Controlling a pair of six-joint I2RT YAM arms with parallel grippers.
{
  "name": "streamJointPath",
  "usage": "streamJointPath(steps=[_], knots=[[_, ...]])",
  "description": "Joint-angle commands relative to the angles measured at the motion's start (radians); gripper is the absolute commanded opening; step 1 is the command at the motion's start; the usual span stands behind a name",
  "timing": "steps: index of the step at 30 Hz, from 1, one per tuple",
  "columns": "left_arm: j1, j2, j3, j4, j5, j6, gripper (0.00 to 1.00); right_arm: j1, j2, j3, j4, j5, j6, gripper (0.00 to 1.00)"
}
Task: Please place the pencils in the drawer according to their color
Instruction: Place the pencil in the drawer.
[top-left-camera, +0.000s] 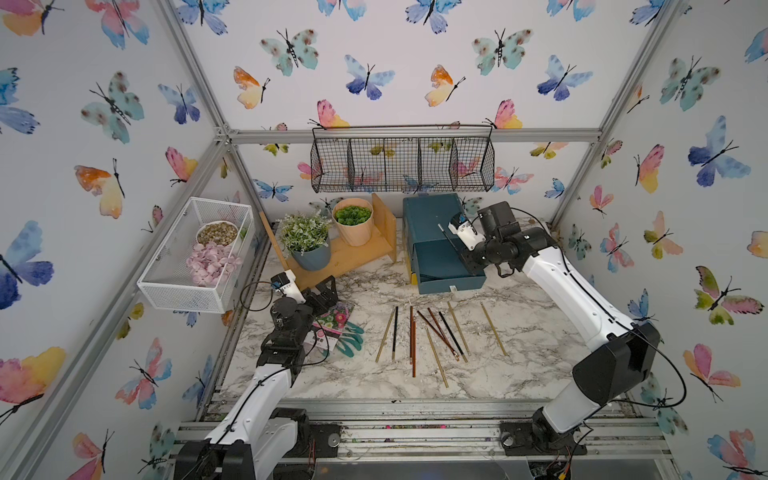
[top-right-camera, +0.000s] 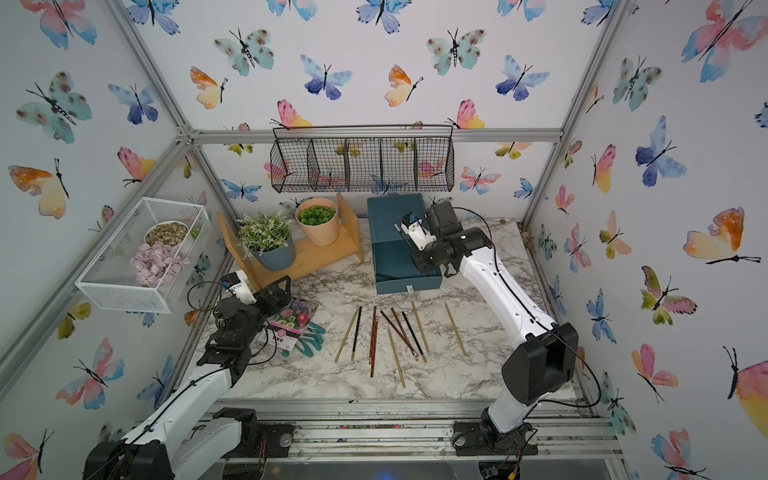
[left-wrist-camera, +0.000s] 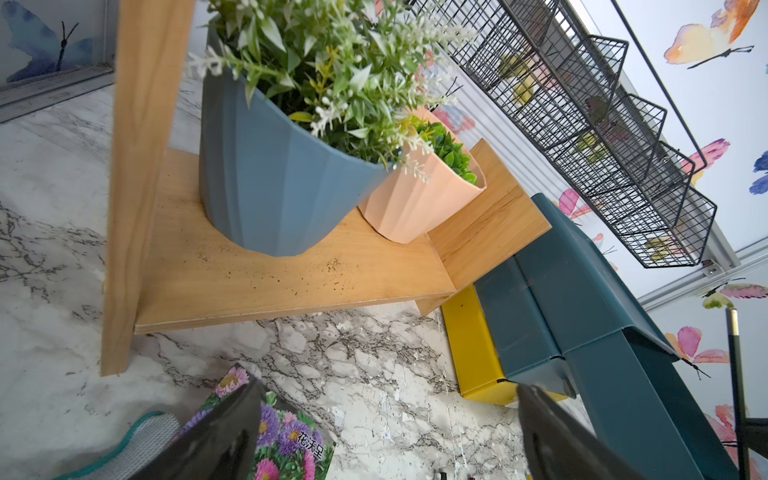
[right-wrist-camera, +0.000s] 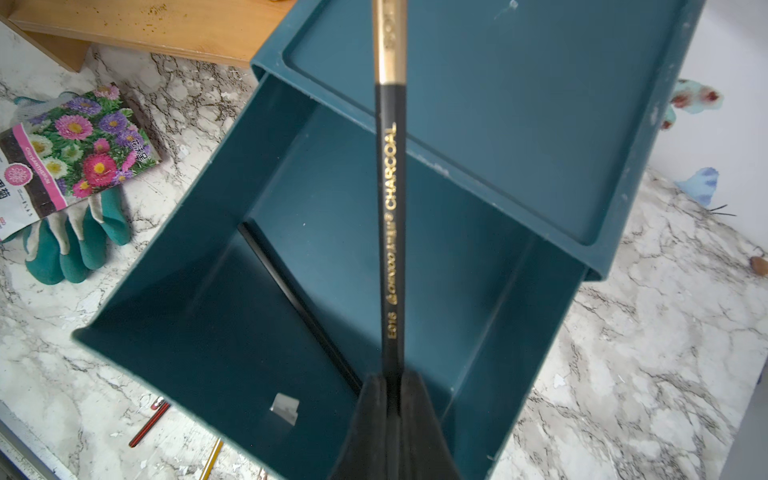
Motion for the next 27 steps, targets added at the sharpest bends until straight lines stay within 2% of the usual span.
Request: streamJointPath(steps=[1,6,18,22,27], knots=[[-0.007,-0.014,-0.001,0.001,0.002,-0.002,0.98,0.009,0.004,-0.017,-0.027,0.021,0.011,0.16],[-0.006,-0.018,-0.002,0.001,0.000,-0.002,0.98,0.012,0.010,-0.012,-0.028,0.029,0.018,0.26],[-0.006,-0.021,0.000,-0.004,-0.005,-0.005,0.98,0.022,-0.032,0.006,0.003,0.033,0.097,0.28],[-0.006,-0.026,-0.001,-0.006,-0.015,-0.007,0.98,0.031,-0.106,-0.073,0.067,0.063,0.191,0.28],[-0.006,-0.027,0.000,-0.007,-0.024,-0.011,0.98,0.038,-0.268,-0.242,0.183,0.063,0.307,0.28]])
